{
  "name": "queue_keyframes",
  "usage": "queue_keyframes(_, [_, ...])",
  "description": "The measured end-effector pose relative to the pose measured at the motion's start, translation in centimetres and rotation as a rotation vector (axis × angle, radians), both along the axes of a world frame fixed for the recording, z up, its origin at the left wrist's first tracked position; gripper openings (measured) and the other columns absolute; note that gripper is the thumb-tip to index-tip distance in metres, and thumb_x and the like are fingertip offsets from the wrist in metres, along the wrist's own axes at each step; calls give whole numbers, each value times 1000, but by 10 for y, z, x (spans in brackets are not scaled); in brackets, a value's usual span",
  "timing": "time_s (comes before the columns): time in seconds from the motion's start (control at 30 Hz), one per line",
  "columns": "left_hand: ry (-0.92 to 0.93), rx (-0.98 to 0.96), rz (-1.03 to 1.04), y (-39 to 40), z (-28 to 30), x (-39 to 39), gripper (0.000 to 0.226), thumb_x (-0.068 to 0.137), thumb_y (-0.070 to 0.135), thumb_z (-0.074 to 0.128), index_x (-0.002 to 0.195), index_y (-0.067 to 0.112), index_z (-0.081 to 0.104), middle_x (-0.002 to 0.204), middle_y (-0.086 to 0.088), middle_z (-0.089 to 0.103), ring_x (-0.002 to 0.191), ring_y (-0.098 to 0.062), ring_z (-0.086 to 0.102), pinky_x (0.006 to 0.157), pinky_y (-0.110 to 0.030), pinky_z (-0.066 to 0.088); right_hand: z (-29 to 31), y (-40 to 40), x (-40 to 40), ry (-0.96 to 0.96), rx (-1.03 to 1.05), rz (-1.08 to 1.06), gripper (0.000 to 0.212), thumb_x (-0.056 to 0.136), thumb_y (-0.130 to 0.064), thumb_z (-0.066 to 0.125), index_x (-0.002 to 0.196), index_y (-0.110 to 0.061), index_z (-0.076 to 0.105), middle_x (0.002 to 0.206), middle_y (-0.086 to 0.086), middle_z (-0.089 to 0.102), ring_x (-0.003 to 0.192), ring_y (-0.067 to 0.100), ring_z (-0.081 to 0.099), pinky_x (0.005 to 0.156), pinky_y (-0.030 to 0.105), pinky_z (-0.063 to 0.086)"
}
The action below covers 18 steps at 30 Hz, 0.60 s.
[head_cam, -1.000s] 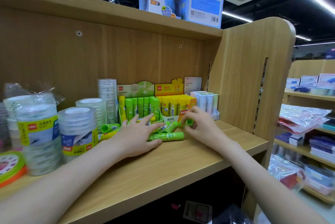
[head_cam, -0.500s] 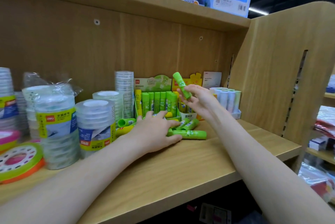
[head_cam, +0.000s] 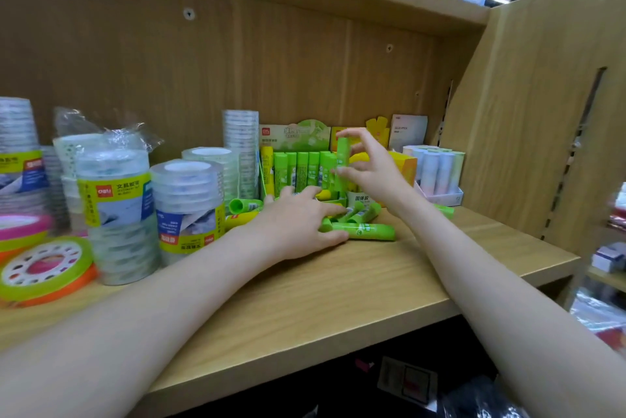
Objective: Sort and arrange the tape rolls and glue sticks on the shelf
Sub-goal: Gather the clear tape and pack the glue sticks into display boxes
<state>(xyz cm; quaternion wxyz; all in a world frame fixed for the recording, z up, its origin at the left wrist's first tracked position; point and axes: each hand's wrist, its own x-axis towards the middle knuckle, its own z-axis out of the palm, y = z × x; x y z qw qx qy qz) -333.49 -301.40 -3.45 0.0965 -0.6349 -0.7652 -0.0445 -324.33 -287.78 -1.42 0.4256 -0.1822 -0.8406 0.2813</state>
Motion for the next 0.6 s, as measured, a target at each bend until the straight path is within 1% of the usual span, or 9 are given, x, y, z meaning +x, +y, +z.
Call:
queue_keyframes(0.07, [1,4,-2,0,0,0,53,88,65,36,139,50,29,154,1,18,137,-34,20,108,-56,25,-2,0,-1,-60,120,-63,45,79,-3,70,115,-20,49,89,-5,49,76,21,63,70,26,49])
queue_keyframes(0.1, [0,5,-3,0,0,0,54,88,65,36,139,50,29,154,1,18,138,-34,20,108,-56,24,-2,1,-2,-86,186,-95,44,78,-3,70,115,-18,50,89,-3,51,78,21,63,71,25,50])
queue_keyframes(0.17, [-3,5,-1,-1,0,1,54,88,65,36,139,50,29,154,1,17,138,-34,19,108,-56,23,-2,1,-1,-98,248,-136,43,78,-3,71,113,-16,51,90,0,53,81,23,63,74,31,53])
queue_keyframes(0.23, [-3,7,-1,-1,0,1,54,88,65,36,139,50,29,155,1,17,138,-35,19,108,-56,23,-2,2,0,-104,267,-158,42,77,-5,72,111,-15,50,85,-2,52,79,24,62,75,37,54])
queue_keyframes(0.3, [-5,6,-2,-2,0,1,54,88,64,37,139,50,29,154,1,17,138,-35,20,108,-56,23,-3,2,0,-138,295,-175,39,78,-7,72,110,-13,50,83,-5,51,78,25,60,76,40,52])
queue_keyframes(0.37, [-5,5,-4,-2,1,1,54,88,64,36,139,50,29,154,1,17,138,-35,20,108,-56,23,-4,1,-2,-180,321,-183,35,79,-9,71,109,-11,52,92,1,52,82,25,58,79,42,50])
queue_keyframes(0.43, [-5,4,-2,-2,1,2,54,88,64,37,139,50,29,154,1,18,137,-35,21,107,-57,24,-3,-1,-5,-203,351,-210,31,81,-12,70,108,-11,55,107,7,51,92,23,55,83,41,48])
queue_keyframes(0.53, [-17,10,21,-3,1,3,54,87,65,38,139,49,30,153,-1,20,136,-36,22,107,-57,25,1,-3,-11,-315,488,-336,28,84,-20,66,110,-15,56,120,5,46,112,22,42,88,35,40])
queue_keyframes(0.6, [-28,11,49,-4,0,5,55,87,65,39,139,49,31,154,-2,18,136,-37,23,107,-58,25,0,-4,-10,-359,584,-416,29,86,-24,64,113,-17,55,126,4,41,118,22,36,92,37,34])
